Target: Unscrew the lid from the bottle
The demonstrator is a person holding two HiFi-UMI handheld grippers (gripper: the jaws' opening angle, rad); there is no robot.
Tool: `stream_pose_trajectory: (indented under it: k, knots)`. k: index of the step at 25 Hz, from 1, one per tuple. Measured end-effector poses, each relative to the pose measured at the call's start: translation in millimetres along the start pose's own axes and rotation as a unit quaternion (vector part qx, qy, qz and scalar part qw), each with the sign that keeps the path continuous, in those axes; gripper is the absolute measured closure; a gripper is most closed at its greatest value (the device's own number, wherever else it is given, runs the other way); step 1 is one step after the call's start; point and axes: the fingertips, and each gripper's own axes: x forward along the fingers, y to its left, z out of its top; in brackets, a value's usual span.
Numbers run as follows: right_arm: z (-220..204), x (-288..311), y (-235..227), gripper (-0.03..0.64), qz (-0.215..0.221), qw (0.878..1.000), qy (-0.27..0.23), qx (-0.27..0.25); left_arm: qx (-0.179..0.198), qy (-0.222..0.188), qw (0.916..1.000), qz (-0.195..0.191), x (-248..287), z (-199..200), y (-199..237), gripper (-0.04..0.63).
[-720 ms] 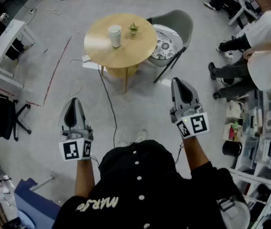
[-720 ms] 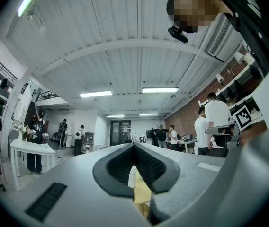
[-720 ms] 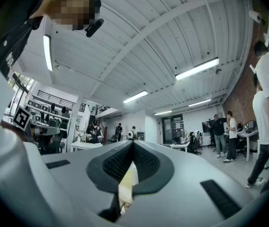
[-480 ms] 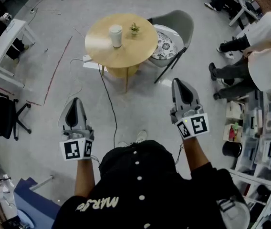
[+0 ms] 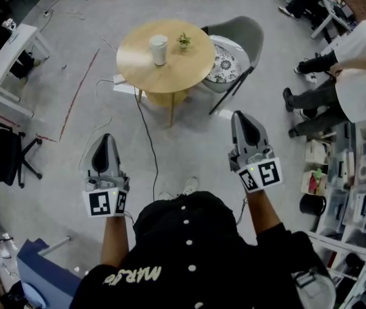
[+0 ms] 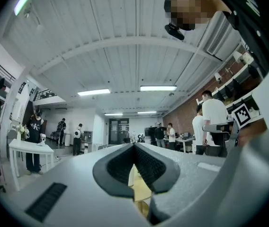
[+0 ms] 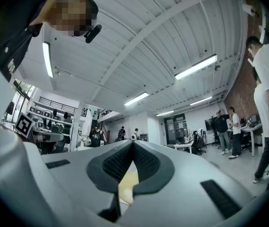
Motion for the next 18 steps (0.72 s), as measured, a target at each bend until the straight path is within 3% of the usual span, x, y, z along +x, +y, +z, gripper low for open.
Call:
stream_pose_trajectory:
  k: [7, 8, 9, 10, 11, 18]
  knots:
    - [-7, 1, -4, 0.611, 0.011, 1.0, 0.008, 0.003, 0.006, 0.008, 0.9999, 0.004, 6, -9, -3, 0.594]
    - [-8, 3, -5, 0.565, 0.015, 1.0, 0.008, 0.01, 0.012, 0.006, 0.9999, 0.004, 8, -9, -4, 0.51]
    - [-10, 5, -7, 0.414, 0.02, 1.0, 0.01, 0.017, 0.018, 0.005, 0.9998, 0.004, 10, -10, -5, 0.317]
    - [-11, 6, -10, 0.28, 0.024, 0.999, 0.011, 0.023, 0.022, 0.007, 0.9997, 0.005, 13, -10, -6, 0.231]
    - [-12, 7, -13, 0.245, 0.025, 0.999, 0.012, 0.024, 0.025, 0.012, 0.9996, 0.007, 14, -12, -7, 0.222]
    - [-21, 9, -39, 0.255, 0.029, 0.999, 0.019, 0.017, 0.029, 0.036, 0.9989, 0.011, 27, -23, -24, 0.218]
